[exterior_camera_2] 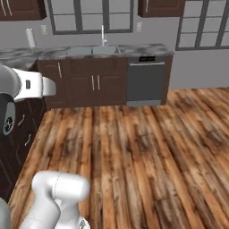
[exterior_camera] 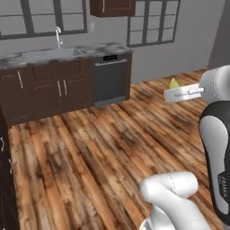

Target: There is a bowl on the dining counter. Grab a lemon wedge from the fridge and place it in the bowl. Then get the liquor bottle and glass cup from the cabinet and place them next to the bowl.

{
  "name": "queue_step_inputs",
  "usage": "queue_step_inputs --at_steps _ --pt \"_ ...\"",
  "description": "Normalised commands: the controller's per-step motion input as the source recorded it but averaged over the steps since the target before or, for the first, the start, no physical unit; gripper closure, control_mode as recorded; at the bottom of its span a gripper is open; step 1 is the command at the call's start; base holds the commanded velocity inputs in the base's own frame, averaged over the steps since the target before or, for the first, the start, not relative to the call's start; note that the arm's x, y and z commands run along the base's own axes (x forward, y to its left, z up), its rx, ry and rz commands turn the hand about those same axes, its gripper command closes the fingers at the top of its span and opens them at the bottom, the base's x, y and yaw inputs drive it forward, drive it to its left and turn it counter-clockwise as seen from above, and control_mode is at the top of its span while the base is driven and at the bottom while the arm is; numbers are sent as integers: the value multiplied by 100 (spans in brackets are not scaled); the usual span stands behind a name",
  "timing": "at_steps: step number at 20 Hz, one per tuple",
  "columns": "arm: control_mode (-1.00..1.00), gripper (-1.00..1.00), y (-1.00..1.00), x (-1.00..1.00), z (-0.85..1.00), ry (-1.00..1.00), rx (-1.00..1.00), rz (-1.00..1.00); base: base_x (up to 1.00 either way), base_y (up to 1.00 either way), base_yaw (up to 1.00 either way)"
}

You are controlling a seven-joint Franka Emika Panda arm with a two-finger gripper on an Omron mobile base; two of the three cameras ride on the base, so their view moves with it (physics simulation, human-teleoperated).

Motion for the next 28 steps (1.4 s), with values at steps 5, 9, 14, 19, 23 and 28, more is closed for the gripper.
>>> queue_step_inputs --at_steps 5,9,14,19,23,28 --pt "100 100 0 0 0 0 0 0 -3 58 40" --pt "100 100 0 0 0 0 0 0 -74 52 36" --pt "100 100 0 0 0 0 0 0 -100 19 33" --pt "100 100 0 0 0 0 0 0 -100 4 31" --pt "100 100 0 0 0 0 0 0 -100 3 30" --pt "100 100 0 0 0 0 0 0 -48 58 32"
